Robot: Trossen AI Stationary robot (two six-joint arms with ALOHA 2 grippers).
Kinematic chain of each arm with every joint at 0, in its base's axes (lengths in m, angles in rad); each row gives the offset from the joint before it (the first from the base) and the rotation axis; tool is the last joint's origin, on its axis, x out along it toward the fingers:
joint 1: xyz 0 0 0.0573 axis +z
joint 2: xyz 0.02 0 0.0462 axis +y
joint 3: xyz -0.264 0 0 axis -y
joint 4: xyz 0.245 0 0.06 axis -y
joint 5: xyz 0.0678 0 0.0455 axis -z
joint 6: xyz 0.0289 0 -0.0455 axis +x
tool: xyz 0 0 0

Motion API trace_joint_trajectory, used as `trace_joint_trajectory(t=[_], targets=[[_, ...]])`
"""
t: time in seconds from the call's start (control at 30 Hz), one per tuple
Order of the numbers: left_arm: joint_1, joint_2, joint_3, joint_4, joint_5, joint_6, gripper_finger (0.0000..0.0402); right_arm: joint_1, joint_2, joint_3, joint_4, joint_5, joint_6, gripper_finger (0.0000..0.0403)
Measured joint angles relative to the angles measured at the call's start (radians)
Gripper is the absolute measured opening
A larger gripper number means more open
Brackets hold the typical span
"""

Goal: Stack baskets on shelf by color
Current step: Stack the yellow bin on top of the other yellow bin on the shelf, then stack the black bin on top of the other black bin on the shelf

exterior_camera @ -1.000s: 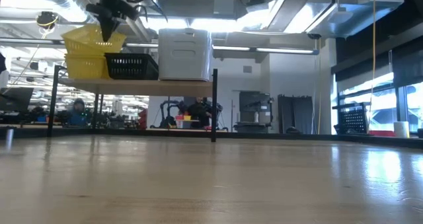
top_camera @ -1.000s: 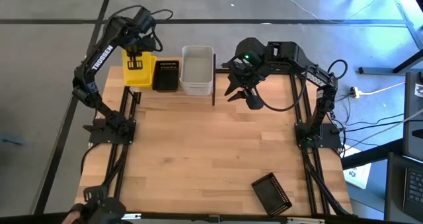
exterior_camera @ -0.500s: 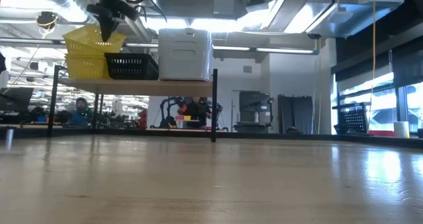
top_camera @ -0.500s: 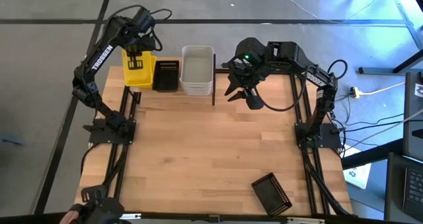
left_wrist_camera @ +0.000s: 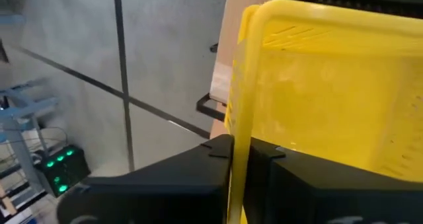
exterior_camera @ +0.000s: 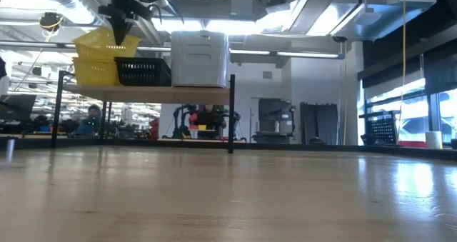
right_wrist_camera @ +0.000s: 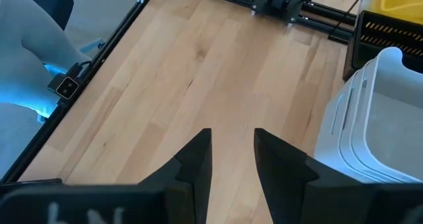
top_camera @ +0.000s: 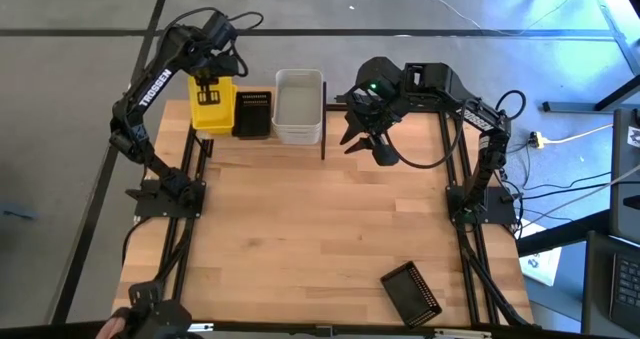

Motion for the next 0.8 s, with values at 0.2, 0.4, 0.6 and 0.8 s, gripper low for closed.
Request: trace_joint_trajectory(t=[0.2,0.4,0.6,0.8], targets=[[0.000,0.000,0.000,0.001,0.004,-0.011,0.0034,0.000,0.000,0.000,-0.006,0.000,0.000,0.0112],[-0.001,0.000,0.000,0.001,0.003,-0.007,0.0052,0.000,0.000,0.000,0.009,0.001,0.000,0.0112],[-0.018,-0.016,0.000,0.012,-0.044,-0.005,0.0053,0.000,0.000,0.000,0.066,0.191,0.004,0.0112],[-0.029,-0.057,0.000,0.022,-0.063,-0.007,0.0053,-0.001,0.000,0.000,0.097,0.324,0.005,0.0112]])
